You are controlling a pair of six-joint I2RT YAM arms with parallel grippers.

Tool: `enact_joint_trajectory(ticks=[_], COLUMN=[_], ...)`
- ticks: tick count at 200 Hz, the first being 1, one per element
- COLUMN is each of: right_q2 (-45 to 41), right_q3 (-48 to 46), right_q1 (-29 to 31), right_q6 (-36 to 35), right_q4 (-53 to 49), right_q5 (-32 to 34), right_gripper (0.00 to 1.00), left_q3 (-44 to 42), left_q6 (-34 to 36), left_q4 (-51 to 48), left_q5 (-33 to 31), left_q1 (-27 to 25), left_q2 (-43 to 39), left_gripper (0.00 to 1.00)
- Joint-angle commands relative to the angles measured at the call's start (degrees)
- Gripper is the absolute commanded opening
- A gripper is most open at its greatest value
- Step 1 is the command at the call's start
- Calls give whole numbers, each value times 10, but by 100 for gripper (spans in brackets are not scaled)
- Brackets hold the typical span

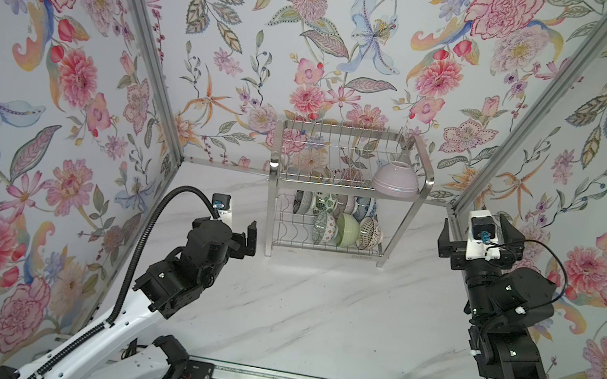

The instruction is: Load the bowls into the dish rack

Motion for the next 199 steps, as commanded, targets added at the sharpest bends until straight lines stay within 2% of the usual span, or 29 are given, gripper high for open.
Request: enact_joint_trajectory(ticks=[1, 32, 56, 70, 105, 145, 155, 169, 179, 186, 199], right_q2=[9, 9, 4, 27, 128, 267, 295, 336, 332, 335, 332], right_q3=[-48, -165, -287, -328, -392, -419, -407, -413, -395, -397, -404], right_q1=[-41, -92, -99, -100, -100, -102, -102, -110, -112, -116, -119], right_q6=[157, 246, 253, 257, 254, 244, 244, 244, 248, 248, 248], right_q4=[-37, 21, 145, 202, 363, 528, 517, 562, 513, 525, 531], right_q5=[-4, -45, -28, -8, 24, 10, 15, 9, -6, -14, -22], right_gripper=[99, 99, 99, 99, 99, 99, 99, 99, 99, 99, 99], left_q3=[-43, -134, -227, -285, -351, -419, -432, -442, -442, -429, -421], left_q6=[24, 31, 78, 140, 192, 209, 215, 209, 206, 211, 237], left_q4=[43, 137, 256, 349, 471, 628, 669, 711, 744, 738, 804], left_q5=[17, -12, -67, -78, -102, -60, -35, -3, 15, 31, 44], left_q1=[42, 90, 107, 114, 150, 213, 234, 266, 286, 292, 298], left_q2=[-15, -43, -70, -74, -17, 78, 103, 139, 170, 186, 232], left_gripper=[99, 99, 99, 99, 99, 99, 99, 99, 99, 99, 99])
